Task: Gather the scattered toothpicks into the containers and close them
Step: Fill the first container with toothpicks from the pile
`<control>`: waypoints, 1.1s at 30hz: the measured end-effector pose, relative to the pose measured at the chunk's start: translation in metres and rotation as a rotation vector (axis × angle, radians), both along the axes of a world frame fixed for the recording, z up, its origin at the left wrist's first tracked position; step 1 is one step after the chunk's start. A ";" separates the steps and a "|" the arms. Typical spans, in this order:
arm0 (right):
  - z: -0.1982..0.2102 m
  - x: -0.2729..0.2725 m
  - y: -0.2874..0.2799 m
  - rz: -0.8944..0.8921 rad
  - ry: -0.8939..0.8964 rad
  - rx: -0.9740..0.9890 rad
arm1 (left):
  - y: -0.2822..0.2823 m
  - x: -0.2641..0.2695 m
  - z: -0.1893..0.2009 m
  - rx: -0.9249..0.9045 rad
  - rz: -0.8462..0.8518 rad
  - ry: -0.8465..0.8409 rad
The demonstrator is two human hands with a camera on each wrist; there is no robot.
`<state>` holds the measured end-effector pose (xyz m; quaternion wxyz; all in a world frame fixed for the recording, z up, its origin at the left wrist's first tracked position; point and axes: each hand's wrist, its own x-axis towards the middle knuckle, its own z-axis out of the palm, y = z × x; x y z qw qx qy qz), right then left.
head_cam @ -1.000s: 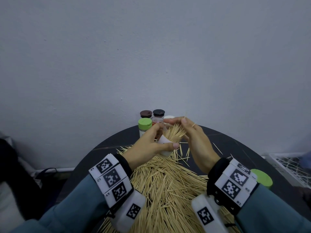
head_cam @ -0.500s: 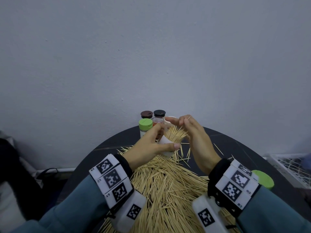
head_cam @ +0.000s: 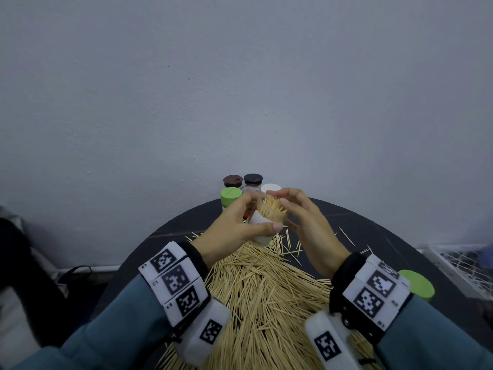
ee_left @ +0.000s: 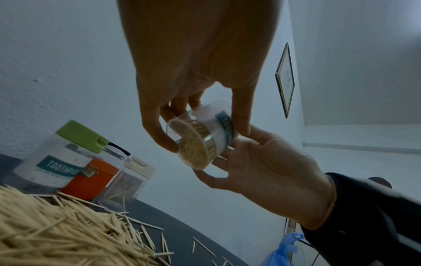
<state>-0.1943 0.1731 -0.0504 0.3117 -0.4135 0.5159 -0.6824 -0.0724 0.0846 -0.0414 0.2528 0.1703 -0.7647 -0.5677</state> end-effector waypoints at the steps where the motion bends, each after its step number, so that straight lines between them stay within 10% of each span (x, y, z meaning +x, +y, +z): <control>1: 0.001 0.001 0.000 0.004 -0.007 0.015 | 0.000 0.000 0.001 -0.001 -0.002 0.003; 14: 0.014 -0.002 -0.004 0.015 0.295 0.160 | -0.009 0.003 0.000 -0.223 0.002 0.001; 25: 0.028 -0.007 -0.010 0.017 0.183 0.133 | -0.022 0.006 -0.001 -0.242 0.048 -0.032; 29: 0.031 -0.016 -0.024 -0.061 0.285 0.378 | -0.034 0.010 0.000 -0.204 0.104 -0.061; 33: 0.018 -0.030 -0.047 0.115 0.816 0.883 | -0.052 0.017 0.003 -0.204 0.191 -0.091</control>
